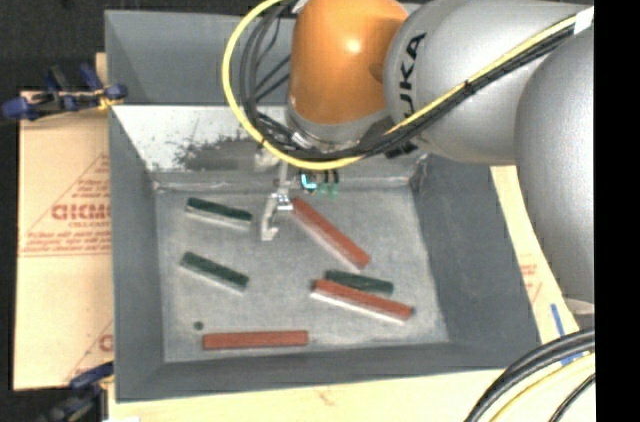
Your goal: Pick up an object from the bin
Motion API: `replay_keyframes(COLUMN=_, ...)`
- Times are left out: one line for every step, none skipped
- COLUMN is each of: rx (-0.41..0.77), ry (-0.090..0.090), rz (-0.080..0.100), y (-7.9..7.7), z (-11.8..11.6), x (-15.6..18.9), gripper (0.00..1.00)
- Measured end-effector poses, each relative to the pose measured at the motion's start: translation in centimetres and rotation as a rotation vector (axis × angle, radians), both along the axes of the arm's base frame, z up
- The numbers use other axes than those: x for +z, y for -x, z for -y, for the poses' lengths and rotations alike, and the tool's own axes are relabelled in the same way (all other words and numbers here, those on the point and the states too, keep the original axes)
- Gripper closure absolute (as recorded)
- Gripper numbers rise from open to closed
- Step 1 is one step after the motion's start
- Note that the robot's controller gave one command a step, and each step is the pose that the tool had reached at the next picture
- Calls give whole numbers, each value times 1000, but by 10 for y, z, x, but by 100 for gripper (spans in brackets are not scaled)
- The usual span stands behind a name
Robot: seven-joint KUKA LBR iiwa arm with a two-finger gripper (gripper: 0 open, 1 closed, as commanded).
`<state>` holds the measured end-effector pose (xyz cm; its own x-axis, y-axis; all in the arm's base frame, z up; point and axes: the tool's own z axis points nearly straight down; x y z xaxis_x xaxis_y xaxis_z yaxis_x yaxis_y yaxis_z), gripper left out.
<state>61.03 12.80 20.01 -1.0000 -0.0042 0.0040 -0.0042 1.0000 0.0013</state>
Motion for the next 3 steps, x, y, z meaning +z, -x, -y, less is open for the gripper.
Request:
replay_keyframes(rx=-3, ry=-1, rz=8, y=-2, z=1, x=5, gripper=0)
replay_keyframes(rx=-90, ry=-2, rz=12, y=-13, z=-11, x=-42, gripper=0)
replay_keyframes(rx=-206, ry=-1, rz=7, y=-22, z=-44, x=-62, gripper=0)
